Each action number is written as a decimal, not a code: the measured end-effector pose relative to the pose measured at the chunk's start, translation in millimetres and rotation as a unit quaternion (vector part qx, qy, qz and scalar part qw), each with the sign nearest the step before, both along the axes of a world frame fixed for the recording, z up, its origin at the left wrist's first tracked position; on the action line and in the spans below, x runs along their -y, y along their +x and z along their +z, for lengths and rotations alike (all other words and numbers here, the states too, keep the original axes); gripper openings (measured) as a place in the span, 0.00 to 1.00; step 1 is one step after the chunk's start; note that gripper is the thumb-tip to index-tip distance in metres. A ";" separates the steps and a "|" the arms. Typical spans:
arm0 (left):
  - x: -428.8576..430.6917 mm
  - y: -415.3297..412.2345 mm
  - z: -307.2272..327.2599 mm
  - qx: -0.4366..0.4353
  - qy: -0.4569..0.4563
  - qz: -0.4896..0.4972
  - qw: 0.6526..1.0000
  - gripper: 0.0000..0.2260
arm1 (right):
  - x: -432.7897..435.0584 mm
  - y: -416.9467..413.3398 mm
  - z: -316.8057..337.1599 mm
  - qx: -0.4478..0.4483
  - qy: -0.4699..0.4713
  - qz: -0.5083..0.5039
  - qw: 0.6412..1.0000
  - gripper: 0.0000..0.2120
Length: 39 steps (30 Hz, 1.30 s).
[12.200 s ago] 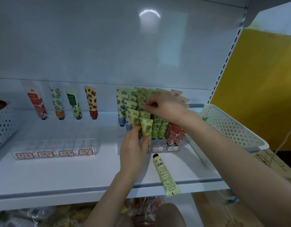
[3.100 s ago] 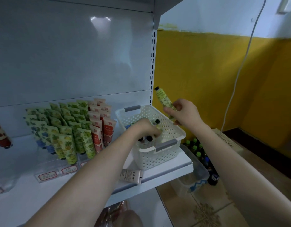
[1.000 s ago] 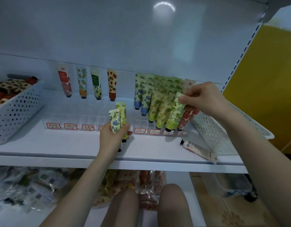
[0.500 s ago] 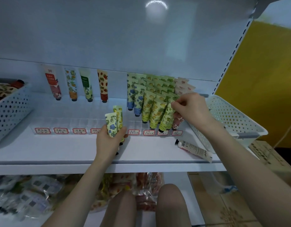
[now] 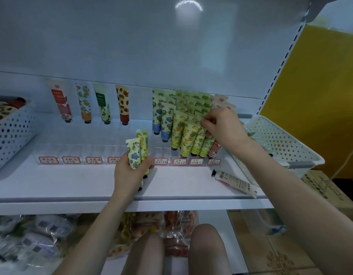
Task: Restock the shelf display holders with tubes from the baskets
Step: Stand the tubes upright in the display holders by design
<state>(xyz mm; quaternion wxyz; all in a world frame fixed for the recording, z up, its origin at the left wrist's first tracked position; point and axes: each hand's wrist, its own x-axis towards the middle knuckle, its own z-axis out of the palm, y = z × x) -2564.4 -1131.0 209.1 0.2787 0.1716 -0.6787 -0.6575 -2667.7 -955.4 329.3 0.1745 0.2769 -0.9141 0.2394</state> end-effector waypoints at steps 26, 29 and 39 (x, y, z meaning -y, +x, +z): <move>-1.6 -9.0 -4.5 0.060 -0.064 0.032 0.996 0.11 | 3.9 -4.6 -5.2 0.017 0.044 0.012 0.999 0.12; -2.5 -7.8 -3.0 0.059 -0.061 0.031 0.996 0.10 | 5.3 -7.0 -8.2 0.000 0.061 -0.006 0.998 0.12; -3.3 -7.6 -1.1 0.065 -0.059 0.031 0.996 0.11 | 4.6 -5.9 -6.8 -0.004 0.093 -0.015 0.996 0.12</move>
